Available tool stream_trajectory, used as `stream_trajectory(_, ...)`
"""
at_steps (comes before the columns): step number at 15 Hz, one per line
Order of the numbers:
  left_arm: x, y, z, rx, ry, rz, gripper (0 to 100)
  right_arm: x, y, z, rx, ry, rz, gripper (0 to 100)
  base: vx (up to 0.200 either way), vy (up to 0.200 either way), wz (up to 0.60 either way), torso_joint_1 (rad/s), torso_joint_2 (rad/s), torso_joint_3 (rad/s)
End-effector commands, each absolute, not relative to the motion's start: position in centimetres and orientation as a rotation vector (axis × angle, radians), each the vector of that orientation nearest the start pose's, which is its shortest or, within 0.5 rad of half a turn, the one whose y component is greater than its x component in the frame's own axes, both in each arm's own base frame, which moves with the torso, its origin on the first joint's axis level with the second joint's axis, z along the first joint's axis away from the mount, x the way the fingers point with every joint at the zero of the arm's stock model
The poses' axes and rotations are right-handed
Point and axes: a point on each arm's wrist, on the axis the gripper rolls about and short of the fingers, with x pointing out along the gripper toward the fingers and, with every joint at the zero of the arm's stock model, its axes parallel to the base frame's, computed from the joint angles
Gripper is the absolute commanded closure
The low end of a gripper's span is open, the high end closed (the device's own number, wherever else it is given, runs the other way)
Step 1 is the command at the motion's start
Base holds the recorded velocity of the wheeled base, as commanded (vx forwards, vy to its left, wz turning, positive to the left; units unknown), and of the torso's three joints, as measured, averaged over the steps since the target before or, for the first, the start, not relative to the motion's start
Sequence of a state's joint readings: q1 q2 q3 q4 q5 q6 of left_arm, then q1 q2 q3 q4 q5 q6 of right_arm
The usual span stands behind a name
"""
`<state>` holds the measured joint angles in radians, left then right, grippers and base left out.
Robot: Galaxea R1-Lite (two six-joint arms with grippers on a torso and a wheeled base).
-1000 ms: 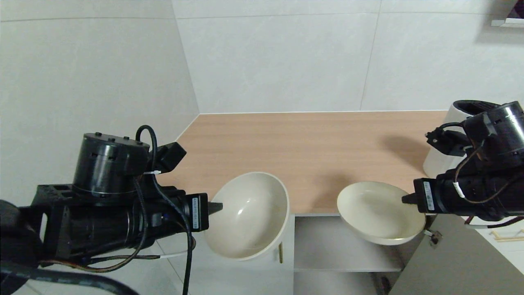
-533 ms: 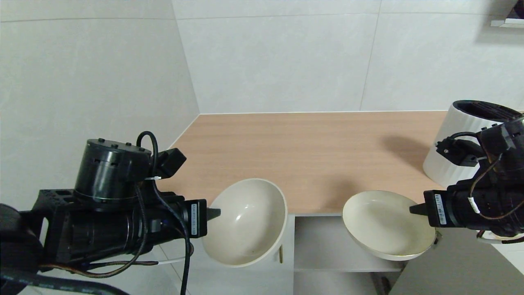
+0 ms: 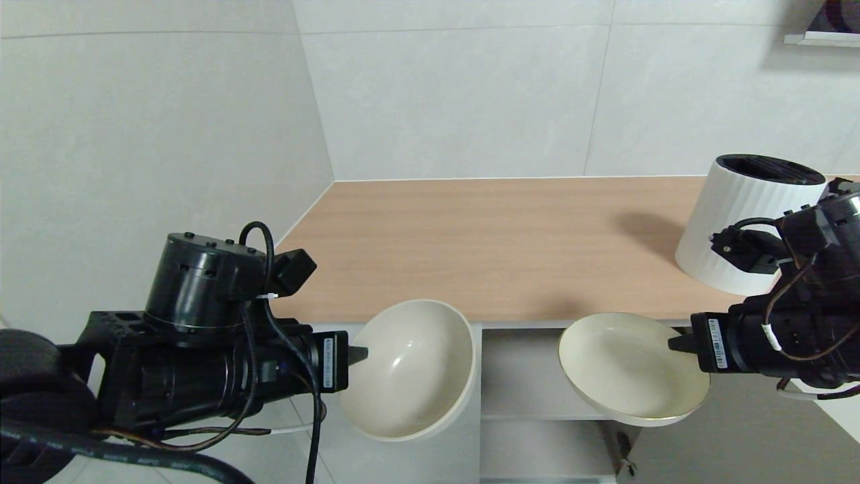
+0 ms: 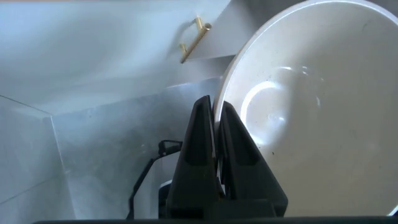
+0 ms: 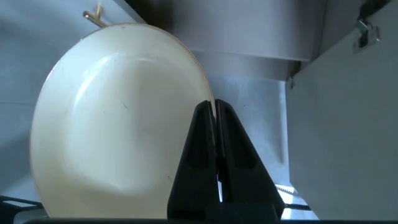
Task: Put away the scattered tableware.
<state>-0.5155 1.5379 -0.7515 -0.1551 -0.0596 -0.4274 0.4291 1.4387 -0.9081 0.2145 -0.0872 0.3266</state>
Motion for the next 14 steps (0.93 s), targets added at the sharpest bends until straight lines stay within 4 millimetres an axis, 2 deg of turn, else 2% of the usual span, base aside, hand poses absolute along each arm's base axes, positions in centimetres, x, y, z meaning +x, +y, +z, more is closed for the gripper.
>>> stream_trajectory(1,21.78,-12.54,16.66,-0.255,0.738,-0.410,100,20.59,9.22,20.35,0.117,0.771,0.203,100,0.000,0.000,0.00,0.000,0.00,0.000)
stream_trajectory(4,21.99,-12.70,16.11,-0.249,0.759,-0.406,100,20.71,9.23,20.18,0.114,0.778,0.198,100,0.000,0.000,0.00,0.000,0.00,0.000)
stream_trajectory(14,21.98,-12.79,16.09,-0.248,0.759,-0.409,100,20.72,9.27,20.14,0.113,0.779,0.198,100,0.000,0.000,0.00,-0.004,0.01,0.006)
